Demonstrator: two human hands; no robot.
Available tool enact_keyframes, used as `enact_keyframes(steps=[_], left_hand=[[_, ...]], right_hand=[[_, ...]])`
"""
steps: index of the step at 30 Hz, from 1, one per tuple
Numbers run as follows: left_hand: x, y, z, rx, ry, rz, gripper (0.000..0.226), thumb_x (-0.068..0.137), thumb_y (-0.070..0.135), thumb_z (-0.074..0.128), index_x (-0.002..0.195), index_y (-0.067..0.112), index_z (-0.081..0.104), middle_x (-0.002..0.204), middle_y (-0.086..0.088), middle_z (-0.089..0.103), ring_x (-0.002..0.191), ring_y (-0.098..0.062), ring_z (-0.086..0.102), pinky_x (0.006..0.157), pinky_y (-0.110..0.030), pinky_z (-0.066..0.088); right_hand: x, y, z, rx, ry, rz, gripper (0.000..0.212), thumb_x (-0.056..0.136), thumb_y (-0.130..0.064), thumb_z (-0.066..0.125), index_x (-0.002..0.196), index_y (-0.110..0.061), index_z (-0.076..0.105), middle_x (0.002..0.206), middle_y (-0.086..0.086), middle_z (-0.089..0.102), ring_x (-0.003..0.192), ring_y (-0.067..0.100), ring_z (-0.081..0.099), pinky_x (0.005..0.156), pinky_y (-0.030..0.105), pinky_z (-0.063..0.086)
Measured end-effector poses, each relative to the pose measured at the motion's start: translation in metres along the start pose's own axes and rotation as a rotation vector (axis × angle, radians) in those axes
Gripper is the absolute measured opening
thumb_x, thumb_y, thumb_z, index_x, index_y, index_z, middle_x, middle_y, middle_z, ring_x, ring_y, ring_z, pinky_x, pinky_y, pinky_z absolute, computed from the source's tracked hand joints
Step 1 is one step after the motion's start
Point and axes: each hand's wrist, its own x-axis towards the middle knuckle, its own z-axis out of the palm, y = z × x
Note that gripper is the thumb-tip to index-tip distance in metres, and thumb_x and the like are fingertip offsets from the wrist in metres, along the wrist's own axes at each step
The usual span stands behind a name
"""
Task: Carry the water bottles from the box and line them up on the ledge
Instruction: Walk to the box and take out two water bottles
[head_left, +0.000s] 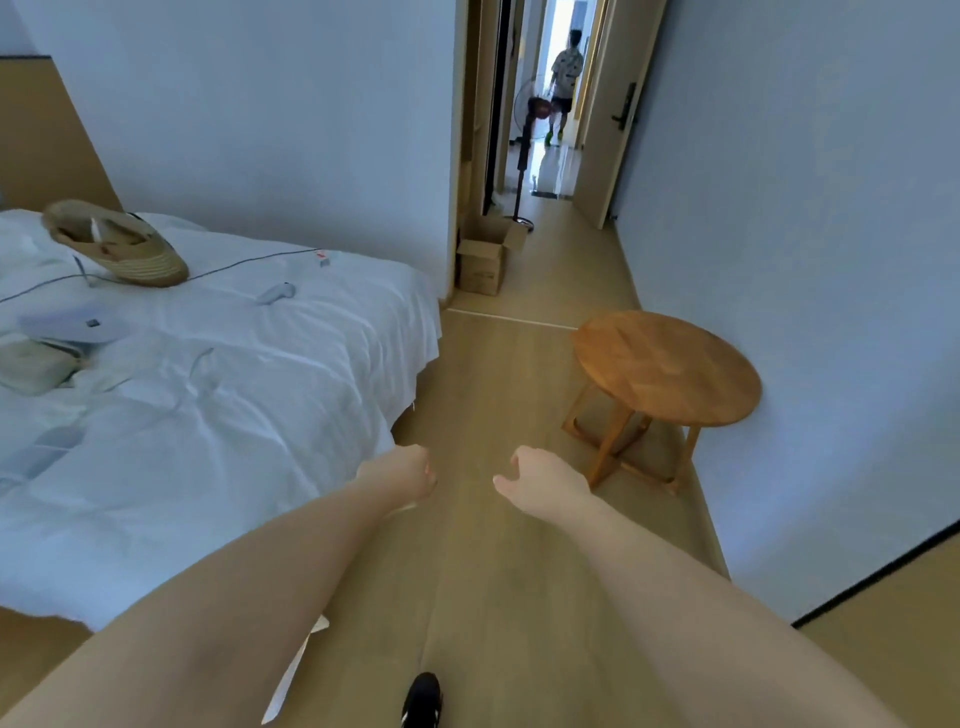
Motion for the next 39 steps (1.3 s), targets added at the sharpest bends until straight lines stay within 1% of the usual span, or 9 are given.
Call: enact_keyframes(steps=[5, 8, 13, 19, 23, 26, 34, 37, 39], left_hand=[[0.124, 0.0, -0.038, -0.006, -0.032, 0.038, 0.025, 0.099, 0.023, 0.035, 0.098, 0.011, 0.056, 0.083, 0.001, 0.051, 0.081, -0.019, 0.052, 0.075, -0.03, 0.044], [0.186, 0.009, -0.062, 0.008, -0.061, 0.067, 0.023, 0.099, 0.021, 0.036, 0.097, 0.009, 0.055, 0.083, 0.0, 0.048, 0.083, -0.021, 0.05, 0.078, -0.032, 0.044], [0.273, 0.025, -0.073, 0.021, -0.089, 0.072, 0.026, 0.096, 0.013, 0.035, 0.071, 0.015, 0.041, 0.071, 0.002, 0.044, 0.074, -0.022, 0.048, 0.068, -0.032, 0.039], [0.4, 0.041, -0.092, -0.022, -0.131, 0.028, 0.03, 0.098, 0.014, 0.036, 0.069, 0.015, 0.039, 0.073, 0.0, 0.043, 0.076, -0.02, 0.046, 0.072, -0.03, 0.039], [0.487, 0.061, -0.121, -0.029, -0.106, 0.005, 0.027, 0.1, 0.015, 0.034, 0.077, 0.011, 0.048, 0.08, -0.002, 0.049, 0.08, -0.02, 0.049, 0.078, -0.032, 0.045], [0.554, 0.081, -0.153, -0.008, -0.086, -0.018, 0.03, 0.1, 0.018, 0.033, 0.107, 0.006, 0.059, 0.098, -0.004, 0.056, 0.094, -0.024, 0.058, 0.089, -0.035, 0.048], [0.701, 0.111, -0.19, 0.033, -0.27, -0.066, 0.037, 0.104, 0.025, 0.035, 0.131, 0.004, 0.05, 0.132, -0.011, 0.054, 0.122, -0.025, 0.053, 0.099, -0.03, 0.041], [0.765, 0.124, -0.199, 0.055, -0.294, -0.033, 0.037, 0.104, 0.02, 0.031, 0.129, 0.001, 0.05, 0.129, -0.012, 0.054, 0.121, -0.026, 0.052, 0.097, -0.029, 0.041], [0.817, 0.13, -0.206, 0.05, -0.294, -0.022, 0.036, 0.104, 0.017, 0.029, 0.125, 0.0, 0.052, 0.113, -0.01, 0.055, 0.109, -0.022, 0.054, 0.086, -0.028, 0.04]], right_hand=[[0.115, 0.002, -0.035, -0.009, 0.004, 0.071, 0.047, 0.096, -0.052, 0.044, 0.127, -0.017, 0.05, 0.118, 0.0, 0.057, 0.104, 0.02, 0.057, 0.083, 0.036, 0.05], [0.169, 0.007, -0.053, 0.019, -0.001, 0.106, 0.046, 0.095, -0.054, 0.044, 0.125, -0.018, 0.051, 0.118, 0.0, 0.058, 0.103, 0.021, 0.057, 0.082, 0.036, 0.049], [0.253, 0.029, -0.069, 0.004, -0.058, 0.175, 0.046, 0.096, -0.052, 0.044, 0.125, -0.017, 0.051, 0.121, 0.001, 0.057, 0.109, 0.022, 0.056, 0.085, 0.036, 0.048], [0.38, 0.055, -0.102, -0.009, -0.077, 0.144, 0.044, 0.095, -0.05, 0.044, 0.122, -0.016, 0.052, 0.115, 0.001, 0.058, 0.102, 0.021, 0.058, 0.086, 0.038, 0.05], [0.469, 0.076, -0.141, 0.009, -0.076, 0.119, 0.046, 0.096, -0.05, 0.044, 0.125, -0.015, 0.051, 0.117, 0.002, 0.06, 0.103, 0.022, 0.059, 0.088, 0.039, 0.051], [0.54, 0.091, -0.18, 0.016, -0.07, 0.096, 0.046, 0.097, -0.049, 0.043, 0.126, -0.016, 0.051, 0.116, 0.001, 0.06, 0.1, 0.021, 0.059, 0.086, 0.038, 0.051], [0.688, 0.123, -0.236, 0.045, -0.105, 0.091, 0.048, 0.096, -0.051, 0.044, 0.128, -0.016, 0.051, 0.121, 0.003, 0.059, 0.105, 0.022, 0.059, 0.086, 0.038, 0.05], [0.747, 0.138, -0.247, 0.056, -0.132, 0.103, 0.048, 0.095, -0.052, 0.044, 0.127, -0.017, 0.051, 0.118, 0.001, 0.059, 0.102, 0.02, 0.059, 0.082, 0.035, 0.05], [0.792, 0.147, -0.257, 0.058, -0.141, 0.119, 0.048, 0.095, -0.052, 0.043, 0.127, -0.017, 0.05, 0.116, 0.0, 0.059, 0.099, 0.019, 0.059, 0.082, 0.035, 0.051]])
